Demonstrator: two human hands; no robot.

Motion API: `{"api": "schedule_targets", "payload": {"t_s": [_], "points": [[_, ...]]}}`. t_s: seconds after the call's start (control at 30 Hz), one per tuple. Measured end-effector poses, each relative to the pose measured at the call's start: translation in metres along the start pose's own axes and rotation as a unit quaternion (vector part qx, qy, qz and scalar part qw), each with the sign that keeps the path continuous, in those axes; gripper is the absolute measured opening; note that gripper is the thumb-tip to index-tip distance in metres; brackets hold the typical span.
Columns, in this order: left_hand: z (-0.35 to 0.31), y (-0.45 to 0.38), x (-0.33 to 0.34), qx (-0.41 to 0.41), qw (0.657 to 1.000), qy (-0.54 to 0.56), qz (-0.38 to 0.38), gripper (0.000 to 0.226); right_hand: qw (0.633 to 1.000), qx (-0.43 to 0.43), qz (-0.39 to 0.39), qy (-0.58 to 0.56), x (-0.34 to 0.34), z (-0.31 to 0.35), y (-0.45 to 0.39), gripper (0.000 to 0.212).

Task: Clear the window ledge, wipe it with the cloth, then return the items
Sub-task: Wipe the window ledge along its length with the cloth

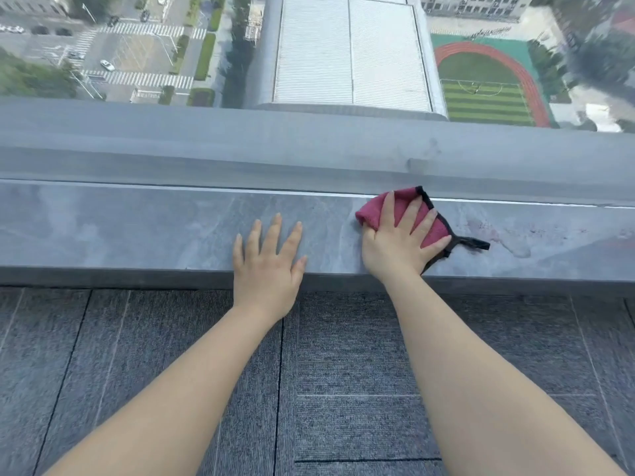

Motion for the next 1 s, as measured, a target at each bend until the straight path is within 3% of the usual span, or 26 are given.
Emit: {"api": "schedule_targets", "payload": {"t_s": [0.1,0.23,0.3,0.37,0.47,0.57,0.67,0.73,0.87,1.0], "points": [[0.001,0.0,0.003,0.004,1.0,0.01,-0.016,0.052,1.0,-0.017,-0.016,0.002,0.008,0.025,0.002,0.066],[0.0,0.001,0.002,0.012,0.999,0.025,-0.016,0.052,0.983,-0.181,0.003,0.043,0.008,0.018,0.026,0.062],[0.001,0.001,0.001,0.013,0.999,0.036,-0.009,0.052,0.974,-0.222,0.024,0.048,0.005,0.005,0.039,0.064],[0.002,0.001,0.0,0.015,0.999,0.045,0.003,0.052,0.974,-0.213,0.045,0.054,0.003,-0.01,0.046,0.065],[0.003,0.001,0.0,0.019,0.999,0.046,0.013,0.052,0.988,-0.134,0.058,0.053,-0.004,-0.026,0.035,0.06],[0.002,0.0,0.002,0.018,0.999,0.04,0.007,0.051,0.997,-0.044,0.048,0.031,-0.007,-0.019,0.017,0.057],[0.002,-0.001,0.005,0.009,0.999,0.041,-0.009,0.051,0.999,-0.024,0.021,0.009,-0.003,0.003,0.008,0.059],[0.001,-0.001,0.007,0.005,0.999,0.039,-0.018,0.05,0.998,-0.068,-0.001,0.015,0.0,0.009,0.008,0.059],[0.0,-0.002,0.005,-0.006,0.999,0.035,-0.017,0.049,0.965,-0.253,-0.033,0.057,0.004,-0.007,0.021,0.059],[-0.01,-0.001,-0.004,-0.023,1.0,0.018,0.002,0.049,0.936,-0.35,-0.025,-0.012,-0.001,-0.034,0.036,0.054]]}}
Point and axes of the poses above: each hand's wrist, its own y-axis away from the middle knuckle, its own x-axis out of the palm, z = x × y, the point moved 2 cm from there along -y, towards the middle knuckle, and after that the axes turned 3 degrees about -z, right-handed, at the moved point
